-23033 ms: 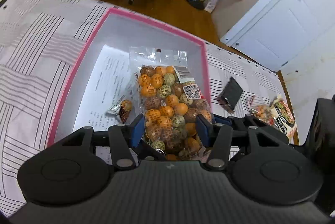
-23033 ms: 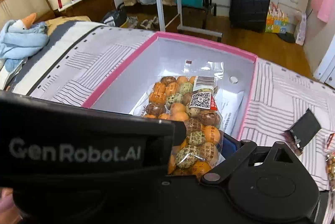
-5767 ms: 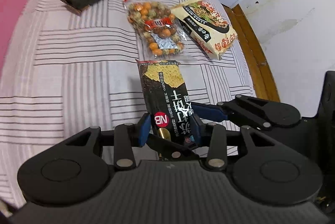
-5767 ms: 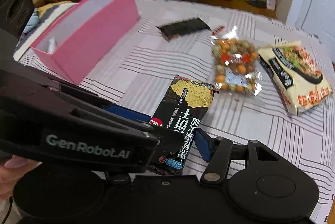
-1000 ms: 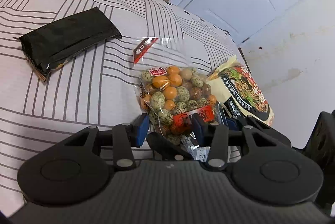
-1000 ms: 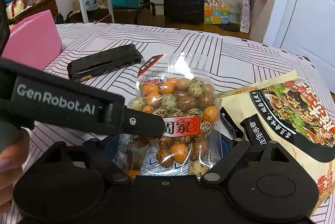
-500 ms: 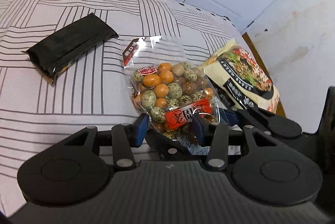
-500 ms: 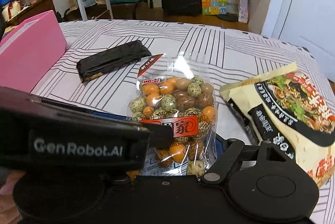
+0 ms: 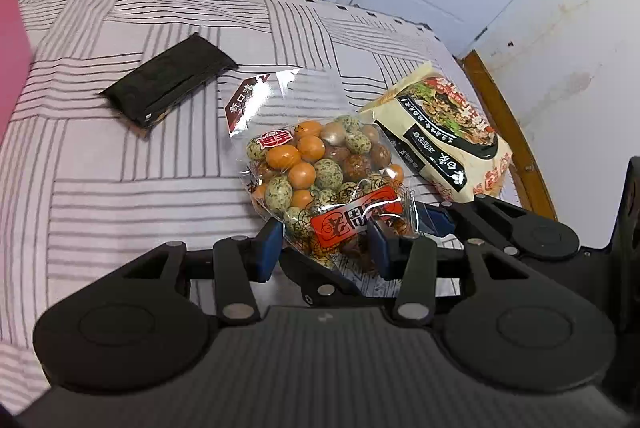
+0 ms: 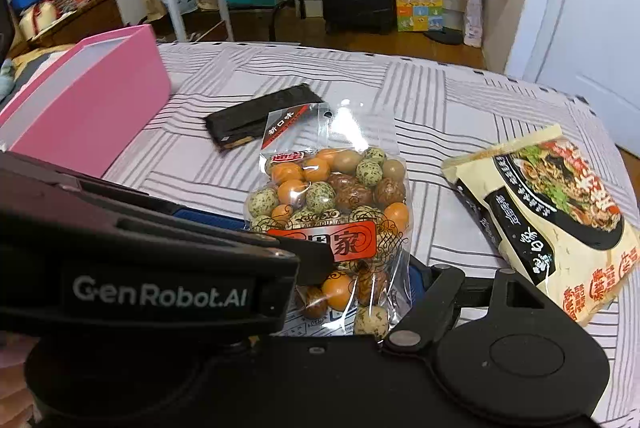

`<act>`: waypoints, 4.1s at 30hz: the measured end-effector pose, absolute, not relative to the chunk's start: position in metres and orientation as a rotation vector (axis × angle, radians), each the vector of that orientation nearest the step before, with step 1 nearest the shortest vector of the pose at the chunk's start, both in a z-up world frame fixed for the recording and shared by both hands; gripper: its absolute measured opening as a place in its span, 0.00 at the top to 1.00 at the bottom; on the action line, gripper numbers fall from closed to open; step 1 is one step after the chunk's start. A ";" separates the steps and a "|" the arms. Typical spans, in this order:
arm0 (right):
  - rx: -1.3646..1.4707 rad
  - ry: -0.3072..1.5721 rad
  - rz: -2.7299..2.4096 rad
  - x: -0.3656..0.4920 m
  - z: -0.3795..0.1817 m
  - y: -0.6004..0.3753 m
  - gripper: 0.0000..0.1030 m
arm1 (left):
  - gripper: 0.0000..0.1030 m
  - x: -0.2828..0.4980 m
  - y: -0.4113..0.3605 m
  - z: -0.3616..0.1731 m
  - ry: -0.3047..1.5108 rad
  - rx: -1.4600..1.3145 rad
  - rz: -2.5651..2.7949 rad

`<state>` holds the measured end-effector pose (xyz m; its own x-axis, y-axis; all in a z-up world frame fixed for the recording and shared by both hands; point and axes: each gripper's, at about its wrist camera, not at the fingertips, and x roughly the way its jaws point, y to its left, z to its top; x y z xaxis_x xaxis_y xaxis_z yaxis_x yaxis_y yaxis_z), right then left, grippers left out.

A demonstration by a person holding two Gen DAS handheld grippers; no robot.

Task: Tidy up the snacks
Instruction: 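Lift the peanut bag with both tools toward the pink box, then lower the peanut bag into the pink box and open both tools, then move both tools back toward the black-wrapped bar on the bed, then close the right tool on the black-wrapped bar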

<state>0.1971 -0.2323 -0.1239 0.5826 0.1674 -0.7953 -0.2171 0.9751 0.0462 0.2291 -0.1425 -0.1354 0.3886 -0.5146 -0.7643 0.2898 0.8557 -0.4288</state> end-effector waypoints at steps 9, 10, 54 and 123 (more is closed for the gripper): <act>-0.041 0.945 0.213 0.159 -0.102 -0.204 0.21 | 0.58 0.192 -0.115 -0.113 1.087 -0.240 -0.507; -0.023 0.957 0.210 0.153 -0.099 -0.201 0.21 | 0.57 0.187 -0.113 -0.110 1.099 -0.236 -0.504; 0.152 0.839 0.521 0.244 -0.085 0.076 0.20 | 0.54 0.236 0.197 -0.059 0.978 -0.212 -0.146; 0.582 0.867 0.252 0.301 -0.182 -0.257 0.36 | 0.43 0.345 -0.077 -0.173 0.908 -0.019 -0.360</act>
<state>0.3013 -0.2573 -0.1822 0.6303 0.4352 -0.6429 0.0223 0.8176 0.5754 0.3452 -0.0769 -0.1734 0.5597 -0.3131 -0.7673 0.2974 0.9401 -0.1667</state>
